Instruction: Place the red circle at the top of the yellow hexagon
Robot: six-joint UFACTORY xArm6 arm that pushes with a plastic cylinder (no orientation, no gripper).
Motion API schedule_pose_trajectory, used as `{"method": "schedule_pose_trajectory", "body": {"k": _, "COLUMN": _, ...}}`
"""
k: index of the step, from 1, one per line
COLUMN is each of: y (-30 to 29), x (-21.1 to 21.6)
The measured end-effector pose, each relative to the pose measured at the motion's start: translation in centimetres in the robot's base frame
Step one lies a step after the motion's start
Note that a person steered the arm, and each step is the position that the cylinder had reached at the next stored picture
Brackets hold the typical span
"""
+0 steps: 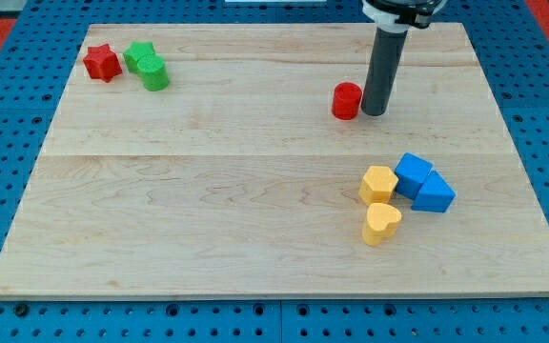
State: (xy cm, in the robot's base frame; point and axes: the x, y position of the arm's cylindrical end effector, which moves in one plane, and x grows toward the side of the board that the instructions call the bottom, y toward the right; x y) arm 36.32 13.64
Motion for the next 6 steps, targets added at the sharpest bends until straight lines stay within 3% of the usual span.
{"method": "schedule_pose_trajectory", "body": {"k": 1, "y": 2.5, "x": -0.9}}
{"method": "schedule_pose_trajectory", "body": {"k": 2, "y": -1.7, "x": -5.4}}
{"method": "schedule_pose_trajectory", "body": {"k": 3, "y": -6.5, "x": -2.9}}
{"method": "schedule_pose_trajectory", "body": {"k": 5, "y": -5.6, "x": 5.4}}
{"method": "schedule_pose_trajectory", "body": {"k": 6, "y": -3.5, "x": 0.2}}
